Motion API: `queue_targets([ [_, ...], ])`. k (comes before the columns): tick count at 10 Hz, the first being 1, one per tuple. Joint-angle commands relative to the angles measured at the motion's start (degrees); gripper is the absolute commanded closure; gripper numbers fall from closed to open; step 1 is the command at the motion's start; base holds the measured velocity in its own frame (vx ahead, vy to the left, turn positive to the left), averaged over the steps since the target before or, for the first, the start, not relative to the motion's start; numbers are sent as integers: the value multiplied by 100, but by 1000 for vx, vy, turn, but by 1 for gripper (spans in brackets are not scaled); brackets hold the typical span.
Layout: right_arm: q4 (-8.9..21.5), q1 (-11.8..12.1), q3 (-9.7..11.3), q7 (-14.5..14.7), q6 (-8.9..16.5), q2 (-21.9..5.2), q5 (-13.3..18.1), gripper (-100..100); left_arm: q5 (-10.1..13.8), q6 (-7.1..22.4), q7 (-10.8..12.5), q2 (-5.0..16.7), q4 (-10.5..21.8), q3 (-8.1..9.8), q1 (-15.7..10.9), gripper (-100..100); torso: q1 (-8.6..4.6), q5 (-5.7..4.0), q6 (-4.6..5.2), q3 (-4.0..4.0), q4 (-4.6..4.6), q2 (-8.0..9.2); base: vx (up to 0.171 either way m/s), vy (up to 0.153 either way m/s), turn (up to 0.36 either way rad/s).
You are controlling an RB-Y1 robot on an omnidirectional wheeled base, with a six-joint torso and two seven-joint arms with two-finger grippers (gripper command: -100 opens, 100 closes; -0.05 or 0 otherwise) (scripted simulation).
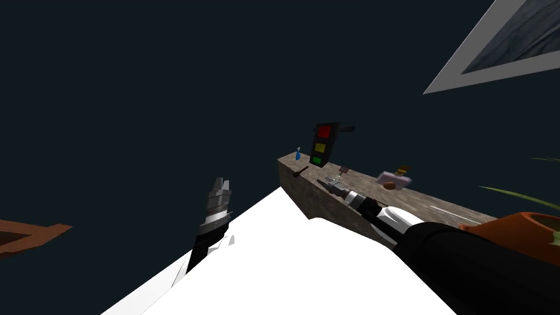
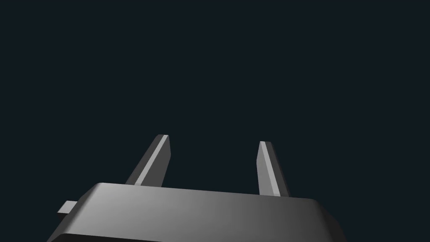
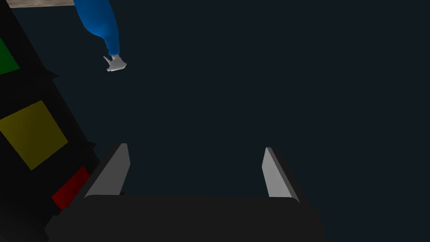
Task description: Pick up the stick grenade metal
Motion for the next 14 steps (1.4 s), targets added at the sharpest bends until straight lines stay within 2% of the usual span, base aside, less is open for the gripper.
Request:
queue_targets([
  [1,105,224,-171,-120,47,-286,286,-100,0,0,0,0,0,0,0,0,0,0,0,0,0,0,-55,-25,395],
  [2,105,224,-171,-120,47,-344,381,-100,0,0,0,0,0,-1,-2,0,3,1,-7,0,0,0,-43,-34,146],
  [3,215,413,-303,-208,69,-547,588,-100,0,0,0,0,0,0,0,0,2,0,1,-2,-1,-4,-38,-31,277],
  [4,215,413,-303,-208,69,-631,692,-100,0,0,0,0,0,-1,-1,0,2,1,-4,-3,-1,-5,-33,-29,190],
  [5,324,606,-426,-295,92,-848,873,-100,0,0,0,0,0,0,0,0,2,0,-1,-5,-2,-9,-43,-25,425],
  [6,324,606,-426,-295,92,-921,1003,-100,0,0,0,0,0,-1,-1,0,1,0,-8,-6,-3,-10,-36,-36,154],
  [7,432,801,-539,-381,114,-1174,1201,-100,0,0,0,0,0,1,1,0,0,0,3,-6,-2,-10,-28,-29,314],
  [8,432,801,-539,-381,114,-1212,1314,-100,0,0,0,0,0,0,-1,0,0,1,-5,-8,-3,-13,-18,-30,170],
  [9,538,999,-642,-465,134,-1457,1507,-100,0,0,0,0,0,1,1,0,1,0,2,-9,-3,-17,-20,-25,314],
  [10,538,999,-642,-465,134,-1503,1622,-100,0,0,0,0,0,0,0,0,1,1,-4,-10,-4,-18,-20,-28,170],
  [11,641,1198,-733,-547,154,-1735,1819,-100,0,0,0,0,0,1,1,0,2,0,1,-11,-4,-19,-17,-24,371],
  [12,641,1198,-733,-547,154,-1792,1927,-100,0,0,0,0,0,0,0,0,1,0,-6,-13,-5,-22,-10,-27,187],
  [13,742,1398,-813,-626,173,-1995,2144,-100,0,0,0,0,0,1,1,0,2,0,3,-13,-5,-23,-8,-25,315],
  [14,742,1398,-813,-626,173,-2077,2226,-100,0,0,0,0,0,0,0,0,2,1,-4,-14,-5,-25,-6,-29,152],
])
